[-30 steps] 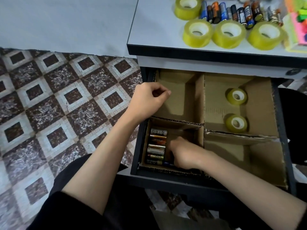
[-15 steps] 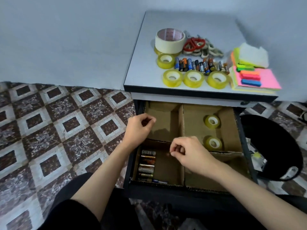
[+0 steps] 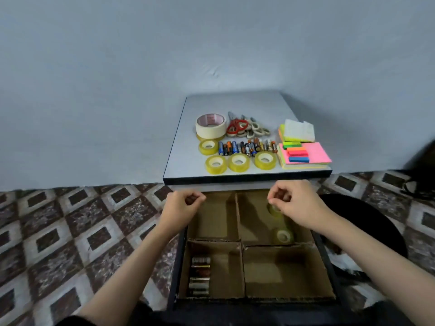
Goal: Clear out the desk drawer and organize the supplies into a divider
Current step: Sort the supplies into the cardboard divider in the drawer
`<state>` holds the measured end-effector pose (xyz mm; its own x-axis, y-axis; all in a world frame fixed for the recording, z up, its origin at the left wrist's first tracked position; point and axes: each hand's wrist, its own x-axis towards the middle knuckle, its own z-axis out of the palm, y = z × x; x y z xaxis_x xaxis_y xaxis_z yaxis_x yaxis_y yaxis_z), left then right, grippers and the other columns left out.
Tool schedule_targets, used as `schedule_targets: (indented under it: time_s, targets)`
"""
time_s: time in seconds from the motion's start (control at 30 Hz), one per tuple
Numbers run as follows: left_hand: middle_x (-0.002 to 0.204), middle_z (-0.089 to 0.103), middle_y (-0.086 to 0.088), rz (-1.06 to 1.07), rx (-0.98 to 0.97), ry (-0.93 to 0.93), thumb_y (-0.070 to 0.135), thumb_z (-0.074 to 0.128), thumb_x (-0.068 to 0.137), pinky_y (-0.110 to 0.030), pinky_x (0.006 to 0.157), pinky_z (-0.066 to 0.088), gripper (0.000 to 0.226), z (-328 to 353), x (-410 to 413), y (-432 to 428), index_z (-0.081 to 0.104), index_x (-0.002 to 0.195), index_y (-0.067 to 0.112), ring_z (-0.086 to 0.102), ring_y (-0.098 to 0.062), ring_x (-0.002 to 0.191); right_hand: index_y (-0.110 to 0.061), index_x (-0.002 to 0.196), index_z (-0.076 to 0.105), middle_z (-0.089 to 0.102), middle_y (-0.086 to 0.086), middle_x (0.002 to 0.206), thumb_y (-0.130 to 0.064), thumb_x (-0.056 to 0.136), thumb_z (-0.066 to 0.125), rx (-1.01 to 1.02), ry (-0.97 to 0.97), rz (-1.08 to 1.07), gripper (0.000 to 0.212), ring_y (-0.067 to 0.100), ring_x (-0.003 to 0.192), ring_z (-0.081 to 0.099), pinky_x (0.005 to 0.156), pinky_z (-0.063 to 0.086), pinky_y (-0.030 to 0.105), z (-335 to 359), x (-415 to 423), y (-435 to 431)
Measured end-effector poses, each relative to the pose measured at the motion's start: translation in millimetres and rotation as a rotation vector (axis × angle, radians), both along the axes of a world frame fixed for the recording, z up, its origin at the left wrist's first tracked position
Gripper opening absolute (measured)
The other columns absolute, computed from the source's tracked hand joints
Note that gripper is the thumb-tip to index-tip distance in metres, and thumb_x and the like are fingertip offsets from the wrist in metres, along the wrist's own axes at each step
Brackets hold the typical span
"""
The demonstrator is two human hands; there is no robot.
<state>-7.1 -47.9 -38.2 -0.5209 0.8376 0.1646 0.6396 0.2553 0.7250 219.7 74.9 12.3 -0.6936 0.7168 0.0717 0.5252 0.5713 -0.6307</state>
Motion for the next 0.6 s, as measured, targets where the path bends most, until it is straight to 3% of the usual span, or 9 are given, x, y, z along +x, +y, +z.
schedule_targets:
  time_s: [0.13, 0.33, 0.43, 0.47, 0.6]
  targets:
    - [0.073, 0.066, 0.010, -0.039, 0.022, 0.028, 0.010, 0.069, 0.082, -0.004, 0.064, 0.045, 0.011, 27, -6, 19, 0.068, 0.078, 0.021, 0.060, -0.001, 0.069, -0.020, 0.072, 0.064, 0.060, -0.011, 0.071, -0.006, 0.082, 0.067, 0.024, 0.034, -0.065, 0.017, 0.000, 0.064, 0.053, 0.056, 0.040, 0.005, 19, 8, 26]
    - [0.077, 0.067, 0.006, -0.088, 0.046, 0.153, 0.013, 0.070, 0.082, -0.013, 0.066, 0.048, 0.008, 64, -13, 66, 0.069, 0.079, 0.020, 0.062, -0.008, 0.071, -0.019, 0.071, 0.064, 0.056, -0.016, 0.064, -0.007, 0.078, 0.071, 0.144, 0.020, -0.087, 0.016, -0.006, 0.056, 0.049, 0.057, 0.037, 0.005, 45, -3, 67]
    - [0.094, 0.068, 0.002, -0.113, 0.019, 0.306, 0.017, 0.066, 0.084, -0.023, 0.075, 0.046, 0.008, 79, -23, 88, 0.072, 0.089, 0.015, 0.059, -0.011, 0.085, -0.017, 0.087, 0.071, 0.067, -0.007, 0.081, -0.012, 0.080, 0.068, 0.193, -0.037, -0.083, 0.008, -0.004, 0.062, 0.049, 0.058, 0.036, 0.008, 50, -14, 83]
    - [0.100, 0.068, 0.001, -0.119, -0.002, 0.355, 0.018, 0.065, 0.084, -0.025, 0.079, 0.044, 0.011, 83, -27, 96, 0.072, 0.092, 0.015, 0.057, -0.014, 0.091, -0.017, 0.091, 0.071, 0.069, -0.005, 0.089, -0.014, 0.081, 0.067, 0.205, -0.067, -0.080, 0.011, 0.000, 0.067, 0.051, 0.064, 0.039, 0.015, 50, -17, 89]
    - [0.114, 0.064, -0.002, -0.153, -0.124, 0.455, 0.020, 0.065, 0.083, -0.020, 0.081, 0.034, 0.022, 94, -36, 124, 0.070, 0.104, 0.017, 0.049, -0.017, 0.111, -0.022, 0.106, 0.069, 0.068, -0.005, 0.107, -0.022, 0.083, 0.067, 0.246, -0.181, -0.075, 0.023, 0.013, 0.089, 0.056, 0.077, 0.039, 0.023, 52, -35, 106]
